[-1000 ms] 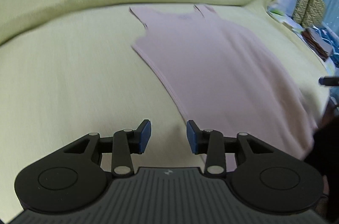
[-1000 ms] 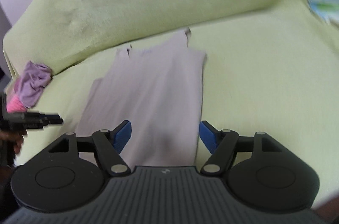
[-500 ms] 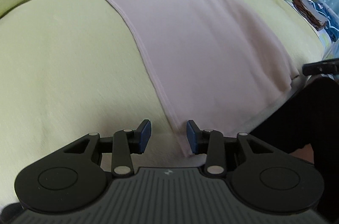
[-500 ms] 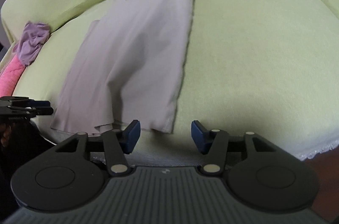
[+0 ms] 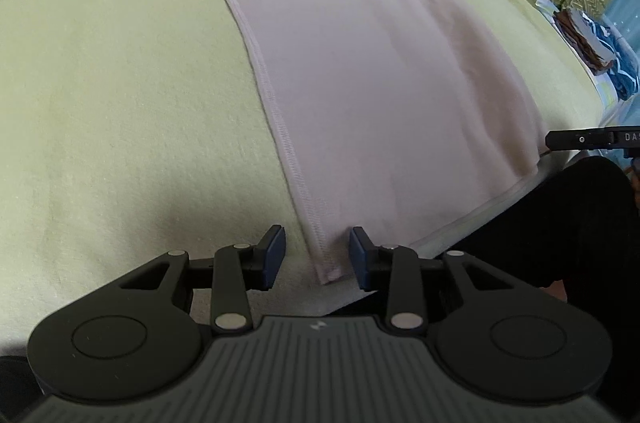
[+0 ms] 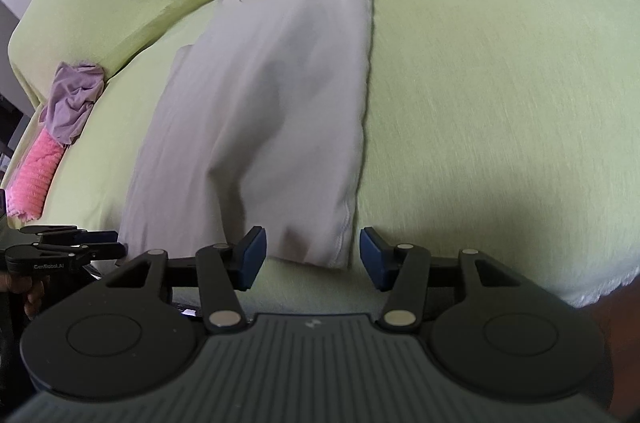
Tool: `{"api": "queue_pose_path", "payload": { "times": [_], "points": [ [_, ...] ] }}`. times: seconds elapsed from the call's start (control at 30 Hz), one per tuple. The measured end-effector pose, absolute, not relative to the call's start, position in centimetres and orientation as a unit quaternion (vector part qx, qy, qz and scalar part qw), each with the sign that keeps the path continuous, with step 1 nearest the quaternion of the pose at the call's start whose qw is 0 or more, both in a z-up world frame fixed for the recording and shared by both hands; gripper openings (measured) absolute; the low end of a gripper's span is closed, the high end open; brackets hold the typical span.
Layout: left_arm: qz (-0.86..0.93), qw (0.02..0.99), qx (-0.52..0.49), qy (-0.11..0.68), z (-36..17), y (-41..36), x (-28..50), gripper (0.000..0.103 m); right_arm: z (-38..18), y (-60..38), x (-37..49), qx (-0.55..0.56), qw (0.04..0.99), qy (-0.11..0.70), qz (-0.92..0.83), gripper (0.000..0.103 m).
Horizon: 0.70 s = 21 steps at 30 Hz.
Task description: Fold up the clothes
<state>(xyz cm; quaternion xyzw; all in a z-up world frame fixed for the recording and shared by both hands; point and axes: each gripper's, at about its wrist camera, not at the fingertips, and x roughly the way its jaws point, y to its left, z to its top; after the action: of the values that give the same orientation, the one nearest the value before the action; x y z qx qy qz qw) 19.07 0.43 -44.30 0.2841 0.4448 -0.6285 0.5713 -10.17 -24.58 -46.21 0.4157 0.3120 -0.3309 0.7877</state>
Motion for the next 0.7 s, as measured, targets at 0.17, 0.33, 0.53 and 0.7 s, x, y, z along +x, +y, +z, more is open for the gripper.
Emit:
{"api": "queue_pose_path", "payload": {
  "times": [0.17,0.33,0.53,0.7],
  "points": [
    [-0.628,0.572,0.284,0.445,-44.6,0.5,18.9,0.01,-46.6,-24.7,-10.4,0.438,0.778,0.306,-0.331,0.047],
    [-0.626,0.578,0.28,0.443,-44.8,0.5,18.6,0.01,-47.1,-25.0,-10.9,0.461,0.769,0.292,-0.333,0.045],
    [-0.626,0.578,0.282,0.441,-45.2,0.3,18.2,0.002,-47.7,-25.2,-11.5,0.483,0.76,0.279,-0.334,0.033],
    [-0.627,0.577,0.291,0.436,-45.2,0.0,17.5,0.0,-48.1,-25.3,-11.5,0.492,0.751,0.286,-0.335,0.001]
  ]
}}
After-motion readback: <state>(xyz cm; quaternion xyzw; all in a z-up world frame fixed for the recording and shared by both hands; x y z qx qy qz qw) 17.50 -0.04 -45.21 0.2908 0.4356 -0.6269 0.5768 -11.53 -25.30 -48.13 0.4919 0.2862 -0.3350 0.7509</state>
